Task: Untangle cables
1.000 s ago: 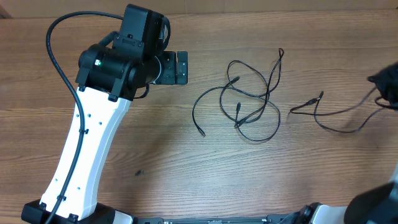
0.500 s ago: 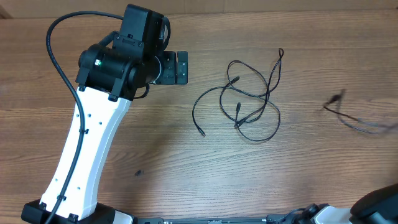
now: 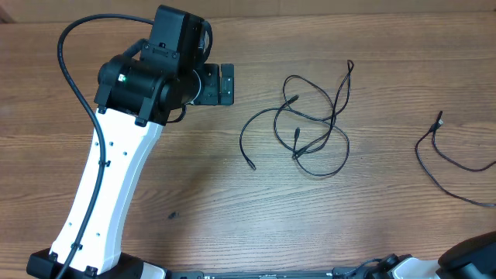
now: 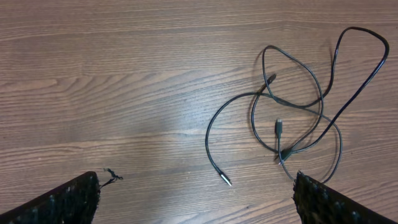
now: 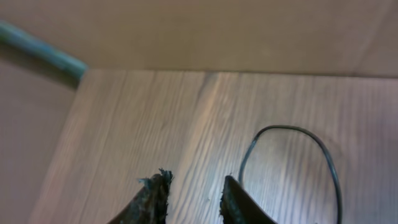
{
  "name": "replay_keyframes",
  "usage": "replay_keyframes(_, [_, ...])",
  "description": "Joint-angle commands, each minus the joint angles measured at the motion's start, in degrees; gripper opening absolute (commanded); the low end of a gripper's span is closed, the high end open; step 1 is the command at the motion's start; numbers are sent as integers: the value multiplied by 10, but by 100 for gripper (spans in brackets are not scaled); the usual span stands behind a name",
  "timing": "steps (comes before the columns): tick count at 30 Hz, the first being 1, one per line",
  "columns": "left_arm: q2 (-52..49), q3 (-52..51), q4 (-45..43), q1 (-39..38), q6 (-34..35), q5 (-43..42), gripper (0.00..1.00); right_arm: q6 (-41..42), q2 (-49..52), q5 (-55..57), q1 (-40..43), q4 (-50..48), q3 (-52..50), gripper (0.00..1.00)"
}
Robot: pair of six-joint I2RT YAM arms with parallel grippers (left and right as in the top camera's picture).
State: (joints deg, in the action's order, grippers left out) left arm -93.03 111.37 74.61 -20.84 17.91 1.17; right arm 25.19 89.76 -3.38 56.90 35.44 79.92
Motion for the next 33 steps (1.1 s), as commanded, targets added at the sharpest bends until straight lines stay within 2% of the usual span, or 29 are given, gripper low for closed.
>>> replay_keyframes(1, [-4, 8, 0, 2, 5, 7, 99, -2, 1, -90, -1, -1, 7, 30])
replay_keyframes(4, [-4, 8, 0, 2, 5, 7, 100, -37, 1, -178, -10, 0, 7, 31])
replay_keyframes(5, [-4, 8, 0, 2, 5, 7, 100, -60, 1, -212, -20, 8, 7, 34])
replay_keyframes(9, [-4, 8, 0, 2, 5, 7, 100, -89, 1, -223, -61, 42, 7, 44])
replay_keyframes(14, [-4, 8, 0, 2, 5, 7, 100, -108, 1, -222, -132, 75, 7, 72])
replay_keyframes(18, [-4, 8, 0, 2, 5, 7, 99, -107, 1, -222, -194, 84, 7, 84])
replay_keyframes(20, [-4, 8, 0, 2, 5, 7, 100, -107, 1, -222, -237, 84, 7, 99])
replay_keyframes(30, [-4, 8, 0, 2, 5, 7, 99, -100, 15, -222, -395, 38, 7, 100])
replay_keyframes(33, [-4, 8, 0, 2, 5, 8, 99, -56, 36, -216, -432, 12, 7, 100])
